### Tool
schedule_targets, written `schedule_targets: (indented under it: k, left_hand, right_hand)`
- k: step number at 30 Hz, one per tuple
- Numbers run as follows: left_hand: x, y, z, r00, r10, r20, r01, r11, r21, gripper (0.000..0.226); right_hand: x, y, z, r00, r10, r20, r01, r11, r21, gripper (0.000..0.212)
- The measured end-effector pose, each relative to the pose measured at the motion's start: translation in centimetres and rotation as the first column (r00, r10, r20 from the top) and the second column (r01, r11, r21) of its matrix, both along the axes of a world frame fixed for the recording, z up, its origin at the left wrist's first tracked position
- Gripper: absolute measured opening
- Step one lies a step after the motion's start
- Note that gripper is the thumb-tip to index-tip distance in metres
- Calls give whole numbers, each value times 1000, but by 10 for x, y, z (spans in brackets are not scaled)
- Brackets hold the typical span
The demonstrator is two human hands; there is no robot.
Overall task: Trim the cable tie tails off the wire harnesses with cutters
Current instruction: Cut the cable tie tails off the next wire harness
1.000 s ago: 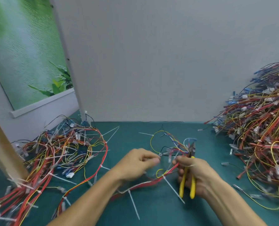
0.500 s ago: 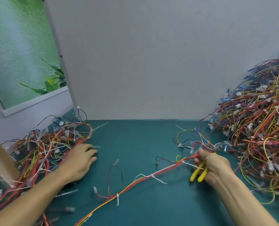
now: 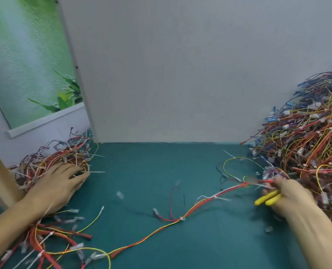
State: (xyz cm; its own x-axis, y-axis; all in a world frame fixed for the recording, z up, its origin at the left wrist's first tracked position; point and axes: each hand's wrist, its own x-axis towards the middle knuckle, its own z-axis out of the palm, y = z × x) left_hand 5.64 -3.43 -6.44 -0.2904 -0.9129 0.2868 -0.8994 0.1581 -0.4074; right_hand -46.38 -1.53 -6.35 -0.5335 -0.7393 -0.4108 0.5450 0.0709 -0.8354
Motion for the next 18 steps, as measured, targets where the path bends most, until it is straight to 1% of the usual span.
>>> schedule_targets:
  k: [1, 3, 4, 5, 6, 7, 8, 10, 12, 13, 14, 16, 17, 18]
  left_hand:
    - [-3, 2, 3, 999, 3, -53, -2, 1000, 23, 34]
    - [-13, 6, 11, 978, -24, -209, 38, 997, 64, 49]
    - [-21, 10, 16, 957, -48, -287, 69, 995, 66, 47]
    - [-29, 16, 20, 936, -85, -342, 110, 993, 53, 40]
    - [-38, 22, 20, 922, -139, -362, 162, 986, 34, 32]
    - [-47, 31, 19, 916, -193, -352, 222, 974, 45, 30]
    - [-54, 41, 15, 917, -237, -321, 279, 956, 90, 33]
    - [-55, 53, 1, 933, -279, -228, 320, 932, 170, 35]
    - [-36, 55, -11, 957, -260, -132, 279, 946, 163, 35]
    - [-20, 54, -16, 970, -220, -104, 233, 962, 139, 38]
    - [-4, 53, -21, 977, -190, -92, 200, 973, 113, 44]
    - [17, 53, -22, 985, -156, -76, 165, 977, 134, 58]
    - [19, 53, -19, 985, -161, -59, 168, 974, 154, 60]
    - [14, 52, -14, 983, -177, -56, 183, 972, 150, 57]
  right_hand:
    - [-4, 0, 1, 1000, -7, 19, 7, 1000, 3, 32]
    - [-4, -2, 2, 999, -10, 42, 10, 1000, 2, 34]
    - [-2, -3, 2, 999, -12, 52, 13, 1000, -7, 34]
    - [1, -4, 1, 998, -18, 65, 19, 1000, -22, 34]
    - [4, -5, 0, 997, -28, 77, 31, 999, -35, 33]
    - [5, -6, -1, 996, -37, 87, 42, 998, -46, 32]
    - [6, -6, -1, 995, -42, 92, 47, 997, -53, 31]
    - [7, -6, -3, 996, -23, 91, 29, 997, -66, 30]
    - [8, -5, -3, 997, 25, 74, -20, 998, -63, 29]
    - [10, -3, -3, 997, 56, 61, -52, 997, -51, 29]
    - [13, -2, -3, 995, 91, 47, -89, 995, -34, 28]
    - [21, 0, -2, 984, 178, 27, -178, 984, 9, 26]
    - [26, 1, -3, 974, 227, 20, -227, 973, 33, 25]
    - [31, 1, -4, 962, 271, 12, -272, 961, 58, 25]
